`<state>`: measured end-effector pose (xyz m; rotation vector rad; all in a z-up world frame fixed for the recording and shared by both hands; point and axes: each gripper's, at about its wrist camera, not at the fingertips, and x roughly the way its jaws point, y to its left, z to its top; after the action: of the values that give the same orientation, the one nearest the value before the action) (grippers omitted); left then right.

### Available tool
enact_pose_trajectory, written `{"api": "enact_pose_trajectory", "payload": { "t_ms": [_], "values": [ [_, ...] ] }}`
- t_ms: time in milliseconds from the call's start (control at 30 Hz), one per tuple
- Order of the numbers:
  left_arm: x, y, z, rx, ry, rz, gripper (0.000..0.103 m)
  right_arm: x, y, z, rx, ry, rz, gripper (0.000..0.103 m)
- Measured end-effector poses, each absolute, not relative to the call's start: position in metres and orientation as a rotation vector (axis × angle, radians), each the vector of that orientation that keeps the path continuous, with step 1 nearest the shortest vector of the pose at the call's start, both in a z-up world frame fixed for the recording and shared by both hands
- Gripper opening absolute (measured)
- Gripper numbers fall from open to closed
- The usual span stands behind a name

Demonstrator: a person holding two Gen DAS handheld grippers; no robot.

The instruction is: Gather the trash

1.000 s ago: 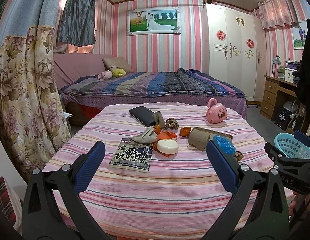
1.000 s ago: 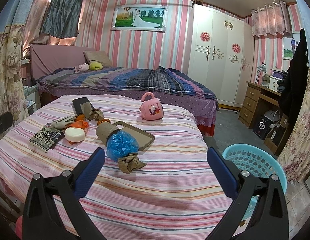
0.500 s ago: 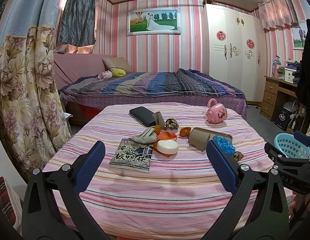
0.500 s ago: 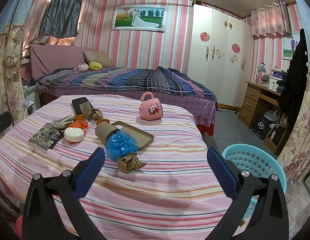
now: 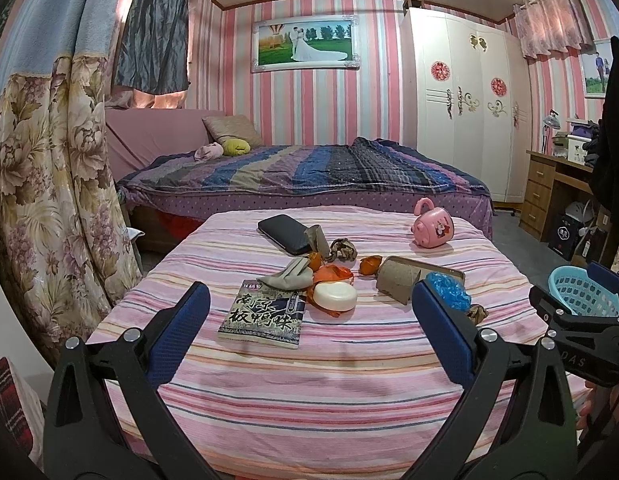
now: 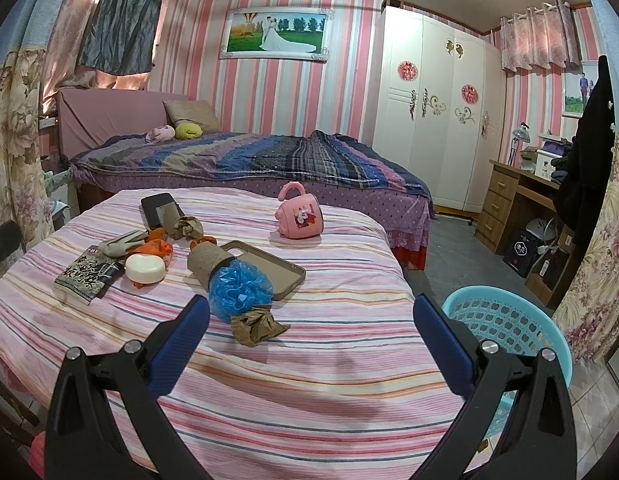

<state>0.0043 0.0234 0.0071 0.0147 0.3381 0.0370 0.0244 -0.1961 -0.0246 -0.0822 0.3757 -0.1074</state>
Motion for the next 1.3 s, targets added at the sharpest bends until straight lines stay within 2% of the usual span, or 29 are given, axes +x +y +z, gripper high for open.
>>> {"api": "enact_pose_trajectory", "payload": {
  "t_ms": [600,767,1033,1300],
  "values": [
    [0.041,0.041,0.021,0.052,0.335,0.066,0.098,0.061,-0.225,0.023,-0.027,0.367,-0.049,0.099],
    [0.057,0.056,0.019,0.072,0.340,0.103,0.098,0.081,-0.223,0.020,-0.060,0.378,-0.043,0.099],
    [0.090,0.086,-0.024,0.026,0.468,0.123,0.098,0.106,-0.228,-0.024,-0.031,0.515,0.016,0.099],
    [0.107,0.099,-0.072,0.000,0.572,0.143,0.098,0.109,-0.224,-0.044,-0.094,0.501,0.025,0.099]
  ]
}}
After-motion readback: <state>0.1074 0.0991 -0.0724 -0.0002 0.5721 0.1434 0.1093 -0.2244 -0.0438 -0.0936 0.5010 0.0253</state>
